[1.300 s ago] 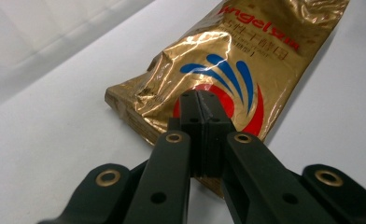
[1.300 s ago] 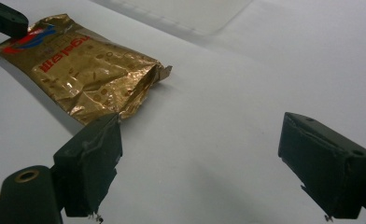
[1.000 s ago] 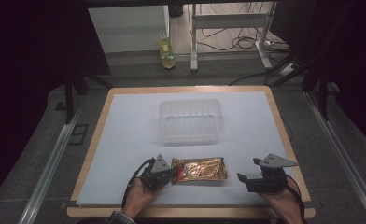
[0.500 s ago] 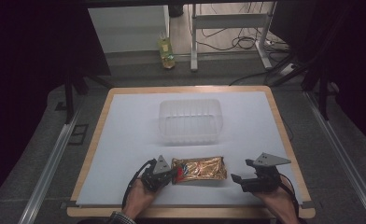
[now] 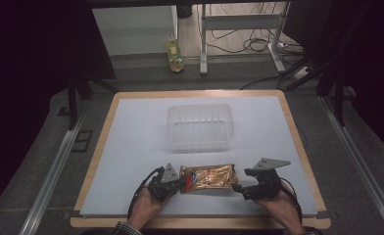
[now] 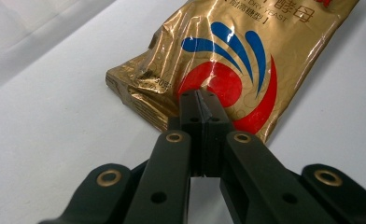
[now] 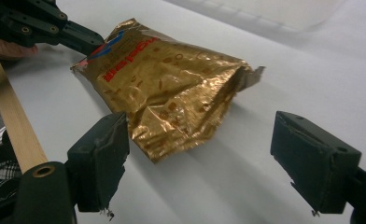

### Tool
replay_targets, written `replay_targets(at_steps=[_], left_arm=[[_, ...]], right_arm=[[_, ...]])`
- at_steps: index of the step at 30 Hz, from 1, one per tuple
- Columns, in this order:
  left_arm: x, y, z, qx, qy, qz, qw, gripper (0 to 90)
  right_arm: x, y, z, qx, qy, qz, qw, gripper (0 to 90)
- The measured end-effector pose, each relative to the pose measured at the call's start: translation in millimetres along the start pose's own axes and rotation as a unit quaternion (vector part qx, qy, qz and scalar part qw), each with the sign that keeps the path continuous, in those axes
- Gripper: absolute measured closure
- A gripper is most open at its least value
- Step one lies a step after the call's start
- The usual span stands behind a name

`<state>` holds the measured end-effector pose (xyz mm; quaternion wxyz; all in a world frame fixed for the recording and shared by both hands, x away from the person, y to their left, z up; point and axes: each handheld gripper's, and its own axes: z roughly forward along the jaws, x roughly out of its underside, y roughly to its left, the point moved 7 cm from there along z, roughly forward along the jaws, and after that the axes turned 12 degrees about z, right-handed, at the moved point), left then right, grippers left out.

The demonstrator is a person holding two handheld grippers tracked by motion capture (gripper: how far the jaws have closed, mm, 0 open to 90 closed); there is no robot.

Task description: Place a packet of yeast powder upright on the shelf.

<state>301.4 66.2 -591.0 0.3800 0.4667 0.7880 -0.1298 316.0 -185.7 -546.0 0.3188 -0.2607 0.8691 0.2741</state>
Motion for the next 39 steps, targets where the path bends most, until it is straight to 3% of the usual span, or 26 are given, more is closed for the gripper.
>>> replay_targets(at_steps=[4, 9, 22, 27, 36, 39], left_arm=[[0.1, 0.1, 0.0, 0.001, -0.001, 0.000, 1.0000, 89.8], [0.1, 0.1, 0.2, 0.001, -0.003, -0.001, 1.0000, 89.8], [0.2, 0.1, 0.1, 0.000, -0.002, 0.004, 1.0000, 89.8], [0.2, 0.0, 0.1, 0.000, -0.001, 0.004, 1.0000, 89.9], [0.0, -0.4, 0.2, -0.003, 0.000, 0.008, 1.0000, 89.9], [0.1, -0.2, 0.2, -0.002, 0.000, 0.008, 1.0000, 89.9]], right_arm=[[-1.5, 1.7, 6.6, -0.003, 0.007, 0.000, 1.0000, 19.5], [-5.6, 2.0, 17.4, -0.024, 0.016, 0.026, 0.9992, 19.5], [-7.5, 2.8, 39.2, -0.053, 0.051, 0.055, 0.9958, 21.0], [-9.6, 3.0, 40.8, -0.063, 0.053, 0.065, 0.9945, 23.5], [-4.8, -5.4, 39.3, -0.052, 0.076, 0.100, 0.9907, 25.8], [-4.7, -5.3, 39.7, -0.063, 0.075, 0.108, 0.9893, 26.2]])
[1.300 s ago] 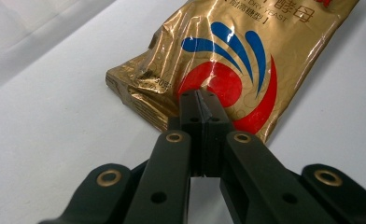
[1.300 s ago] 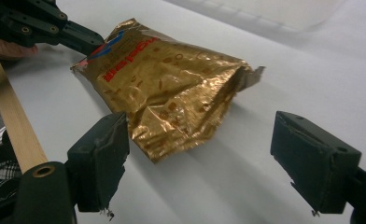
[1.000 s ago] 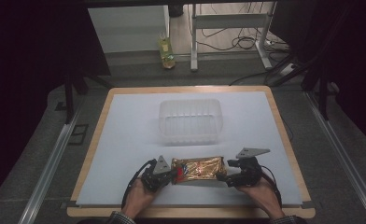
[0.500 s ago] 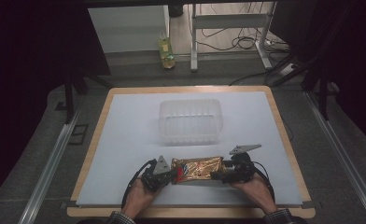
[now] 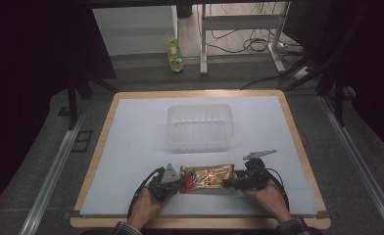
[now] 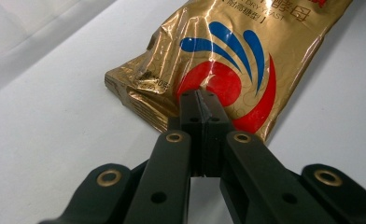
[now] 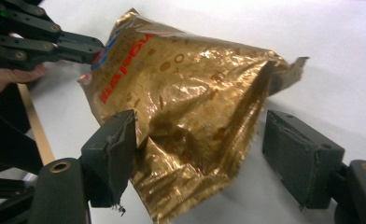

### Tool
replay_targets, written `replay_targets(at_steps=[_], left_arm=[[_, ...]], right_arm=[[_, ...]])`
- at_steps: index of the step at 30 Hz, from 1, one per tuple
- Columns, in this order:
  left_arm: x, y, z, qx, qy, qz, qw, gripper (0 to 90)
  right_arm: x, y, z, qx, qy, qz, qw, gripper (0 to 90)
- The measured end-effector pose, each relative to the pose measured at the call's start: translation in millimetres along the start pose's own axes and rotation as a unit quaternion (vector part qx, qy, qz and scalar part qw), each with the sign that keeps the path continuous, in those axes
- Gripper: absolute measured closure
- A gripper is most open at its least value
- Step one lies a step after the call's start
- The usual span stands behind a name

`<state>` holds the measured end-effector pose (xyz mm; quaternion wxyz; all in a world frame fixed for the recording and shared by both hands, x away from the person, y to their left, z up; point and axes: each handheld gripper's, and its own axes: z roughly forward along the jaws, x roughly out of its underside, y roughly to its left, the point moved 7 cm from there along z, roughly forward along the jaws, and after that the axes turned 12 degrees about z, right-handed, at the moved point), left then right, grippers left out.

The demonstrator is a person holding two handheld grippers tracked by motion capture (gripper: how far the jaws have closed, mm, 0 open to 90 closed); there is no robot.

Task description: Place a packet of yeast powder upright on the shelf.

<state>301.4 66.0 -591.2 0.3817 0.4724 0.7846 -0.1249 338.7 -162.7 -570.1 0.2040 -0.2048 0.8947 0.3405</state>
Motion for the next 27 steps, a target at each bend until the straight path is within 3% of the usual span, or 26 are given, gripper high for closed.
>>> replay_targets(at_steps=[3, 8, 17, 23, 27], left_arm=[[-0.1, -0.1, 0.0, -0.001, 0.001, 0.001, 1.0000, 89.9], [-0.2, -0.5, 0.3, -0.001, 0.001, 0.002, 1.0000, 89.9], [0.0, -0.3, 0.3, -0.001, 0.001, 0.003, 1.0000, 89.8], [0.2, 0.5, 0.2, 0.006, -0.003, -0.007, 1.0000, 89.7], [0.5, 0.8, 0.1, 0.007, -0.004, -0.008, 0.9999, 89.7]], right_arm=[[-1.1, 4.6, 5.0, -0.017, 0.004, -0.001, 0.9998, 27.6], [-5.2, 10.5, 8.1, -0.017, 0.000, -0.011, 0.9998, 29.8], [-20.1, 18.2, -0.7, -0.043, -0.038, -0.001, 0.9983, 52.9], [-20.3, 19.5, -2.7, -0.043, -0.038, 0.003, 0.9983, 61.0], [-21.3, 20.9, -4.5, -0.053, -0.038, 0.026, 0.9976, 67.1]])
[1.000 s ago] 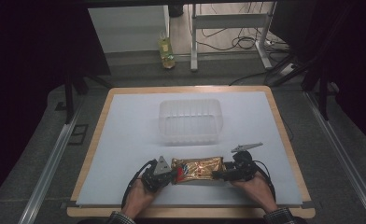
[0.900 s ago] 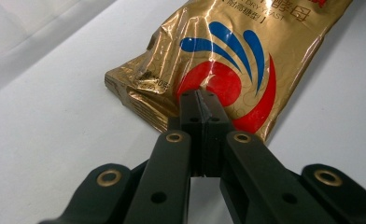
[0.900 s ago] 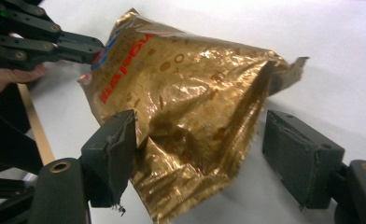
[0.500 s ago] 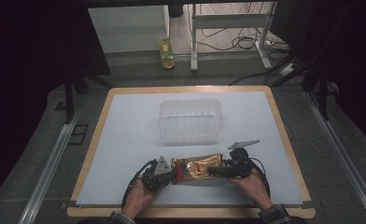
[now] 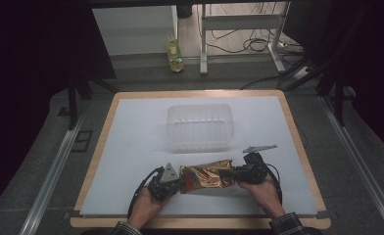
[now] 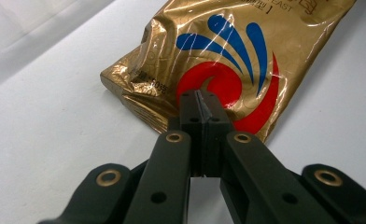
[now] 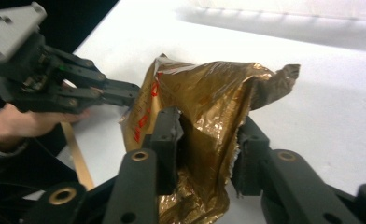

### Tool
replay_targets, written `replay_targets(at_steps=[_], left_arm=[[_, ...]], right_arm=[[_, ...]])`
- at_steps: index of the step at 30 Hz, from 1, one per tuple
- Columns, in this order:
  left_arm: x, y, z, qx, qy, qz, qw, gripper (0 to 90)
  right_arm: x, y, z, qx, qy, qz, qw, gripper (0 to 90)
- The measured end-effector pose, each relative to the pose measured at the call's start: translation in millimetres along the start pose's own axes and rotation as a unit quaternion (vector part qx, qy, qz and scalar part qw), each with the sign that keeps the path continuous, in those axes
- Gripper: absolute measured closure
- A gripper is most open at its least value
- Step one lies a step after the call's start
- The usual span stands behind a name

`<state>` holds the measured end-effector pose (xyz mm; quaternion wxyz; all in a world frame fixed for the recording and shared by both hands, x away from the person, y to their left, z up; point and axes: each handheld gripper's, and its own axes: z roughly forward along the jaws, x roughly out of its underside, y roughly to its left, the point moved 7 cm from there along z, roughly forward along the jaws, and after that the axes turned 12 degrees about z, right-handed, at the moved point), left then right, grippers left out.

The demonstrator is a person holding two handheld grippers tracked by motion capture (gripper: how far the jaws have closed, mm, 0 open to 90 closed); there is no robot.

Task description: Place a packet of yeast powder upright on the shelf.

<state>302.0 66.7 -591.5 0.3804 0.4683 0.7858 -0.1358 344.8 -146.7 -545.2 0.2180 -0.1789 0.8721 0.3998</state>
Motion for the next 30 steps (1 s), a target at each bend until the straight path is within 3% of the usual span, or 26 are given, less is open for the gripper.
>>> replay_targets(at_steps=[2, 10, 16, 21, 28, 29, 30], left_arm=[[0.0, -0.1, 0.0, -0.001, 0.000, 0.000, 1.0000, 89.7], [-1.2, -0.3, -1.4, -0.008, 0.001, 0.001, 1.0000, 87.7], [-5.5, 2.6, -6.7, -0.044, -0.007, 0.004, 0.9990, 63.5], [-7.0, 4.6, -9.6, -0.059, -0.011, 0.004, 0.9982, 52.5], [-8.1, 11.1, -15.4, -0.095, -0.016, 0.003, 0.9954, 28.1], [-7.8, 12.8, -16.8, -0.101, -0.014, 0.001, 0.9947, 21.2], [-7.5, 14.4, -18.4, -0.106, -0.013, -0.001, 0.9943, 21.2]], right_arm=[[-1.1, 2.0, -0.9, -0.008, -0.001, 0.014, 0.9999, 70.5], [-2.2, 6.1, -2.3, -0.009, -0.006, 0.021, 0.9997, 75.8], [-6.6, 11.1, -7.6, -0.003, -0.010, 0.012, 0.9999, 79.4], [-9.7, 16.1, -10.2, 0.002, -0.013, 0.002, 0.9999, 80.3], [-20.2, 24.9, -21.7, 0.022, -0.023, -0.015, 0.9994, 81.1], [-23.3, 25.6, -25.5, 0.028, -0.030, -0.020, 0.9989, 81.3], [-23.3, 25.6, -25.5, 0.028, -0.030, -0.020, 0.9989, 81.3]])
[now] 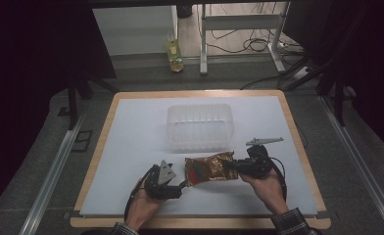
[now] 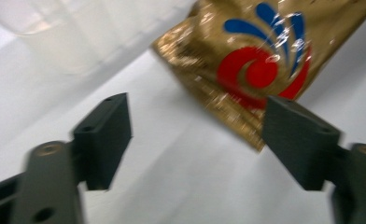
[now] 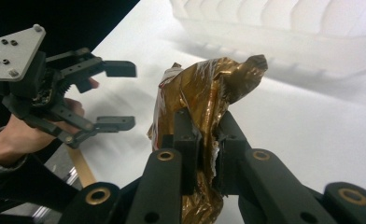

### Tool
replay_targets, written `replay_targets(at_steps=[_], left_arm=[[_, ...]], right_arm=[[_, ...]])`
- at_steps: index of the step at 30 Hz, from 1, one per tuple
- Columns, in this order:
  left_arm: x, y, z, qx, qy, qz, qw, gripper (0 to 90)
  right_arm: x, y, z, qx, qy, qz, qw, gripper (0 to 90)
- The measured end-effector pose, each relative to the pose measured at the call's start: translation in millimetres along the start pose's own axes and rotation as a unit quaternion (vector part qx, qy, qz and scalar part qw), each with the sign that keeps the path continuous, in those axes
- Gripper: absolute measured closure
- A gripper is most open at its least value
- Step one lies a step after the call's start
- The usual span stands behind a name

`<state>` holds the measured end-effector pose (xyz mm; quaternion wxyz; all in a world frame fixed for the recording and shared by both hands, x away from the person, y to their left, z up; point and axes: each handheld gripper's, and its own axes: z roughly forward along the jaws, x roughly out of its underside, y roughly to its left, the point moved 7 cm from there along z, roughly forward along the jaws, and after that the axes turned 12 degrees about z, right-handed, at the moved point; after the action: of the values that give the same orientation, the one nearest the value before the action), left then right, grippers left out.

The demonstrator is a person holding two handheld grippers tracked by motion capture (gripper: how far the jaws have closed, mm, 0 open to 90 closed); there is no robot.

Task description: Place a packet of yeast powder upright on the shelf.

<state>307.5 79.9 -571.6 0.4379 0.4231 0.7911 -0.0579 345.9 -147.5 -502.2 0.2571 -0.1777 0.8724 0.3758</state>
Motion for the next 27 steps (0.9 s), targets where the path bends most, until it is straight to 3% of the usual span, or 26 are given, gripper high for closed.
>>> replay_targets(at_steps=[8, 19, 27], left_arm=[[0.7, 5.3, -4.3, 0.001, -0.009, -0.026, 0.9996, 6.5], [3.4, 2.1, -4.2, 0.004, 0.000, -0.012, 0.9999, 0.9], [5.7, 1.3, -3.2, -0.007, 0.002, -0.011, 0.9999, 0.4]], right_arm=[[-12.6, 0.6, -17.0, 0.027, -0.020, -0.010, 0.9994, 82.0], [-31.3, 4.9, -32.9, 0.055, -0.037, -0.024, 0.9975, 82.4], [-42.8, 7.9, -44.3, 0.073, -0.047, -0.028, 0.9959, 82.5]])
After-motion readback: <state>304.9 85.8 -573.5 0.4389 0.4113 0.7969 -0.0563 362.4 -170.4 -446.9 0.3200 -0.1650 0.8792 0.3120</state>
